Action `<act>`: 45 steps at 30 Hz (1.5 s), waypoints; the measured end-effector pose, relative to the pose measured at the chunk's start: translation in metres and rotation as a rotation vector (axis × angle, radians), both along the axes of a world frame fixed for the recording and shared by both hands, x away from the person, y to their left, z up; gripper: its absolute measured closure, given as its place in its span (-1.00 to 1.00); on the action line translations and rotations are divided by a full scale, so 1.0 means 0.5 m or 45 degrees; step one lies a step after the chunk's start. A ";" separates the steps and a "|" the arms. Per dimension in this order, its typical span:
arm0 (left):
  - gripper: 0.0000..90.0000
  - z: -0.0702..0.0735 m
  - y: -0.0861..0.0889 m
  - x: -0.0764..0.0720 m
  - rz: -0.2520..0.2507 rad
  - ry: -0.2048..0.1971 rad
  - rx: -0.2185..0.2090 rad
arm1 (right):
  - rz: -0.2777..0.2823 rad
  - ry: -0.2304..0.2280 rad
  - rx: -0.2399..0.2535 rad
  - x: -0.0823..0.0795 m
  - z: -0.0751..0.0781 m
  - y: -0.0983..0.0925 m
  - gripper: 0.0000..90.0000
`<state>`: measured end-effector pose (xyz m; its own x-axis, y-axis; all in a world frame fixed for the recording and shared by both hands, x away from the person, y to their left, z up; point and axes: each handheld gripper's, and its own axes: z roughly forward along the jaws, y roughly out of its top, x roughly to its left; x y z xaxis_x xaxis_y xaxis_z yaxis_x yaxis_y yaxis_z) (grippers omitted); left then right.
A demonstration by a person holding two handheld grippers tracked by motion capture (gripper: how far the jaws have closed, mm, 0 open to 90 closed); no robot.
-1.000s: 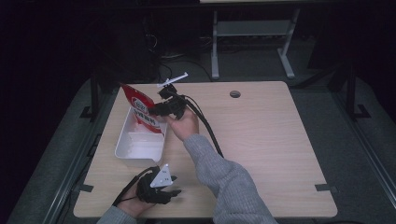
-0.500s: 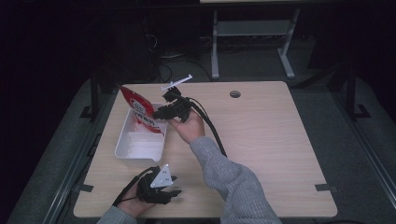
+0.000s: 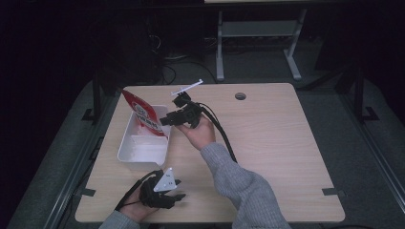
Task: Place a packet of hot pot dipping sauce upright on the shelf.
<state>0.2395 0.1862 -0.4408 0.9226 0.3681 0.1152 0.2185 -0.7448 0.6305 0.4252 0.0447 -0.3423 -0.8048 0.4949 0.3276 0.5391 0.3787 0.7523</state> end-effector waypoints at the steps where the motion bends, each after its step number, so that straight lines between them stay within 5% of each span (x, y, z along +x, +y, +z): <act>1: 0.14 0.000 0.000 0.000 -0.001 0.000 0.001 | -0.001 0.004 -0.001 -0.001 -0.001 -0.001 0.30; 45: 0.15 0.003 0.002 0.002 -0.004 0.002 -0.003 | -0.015 0.088 0.055 -0.009 -0.045 -0.042 0.29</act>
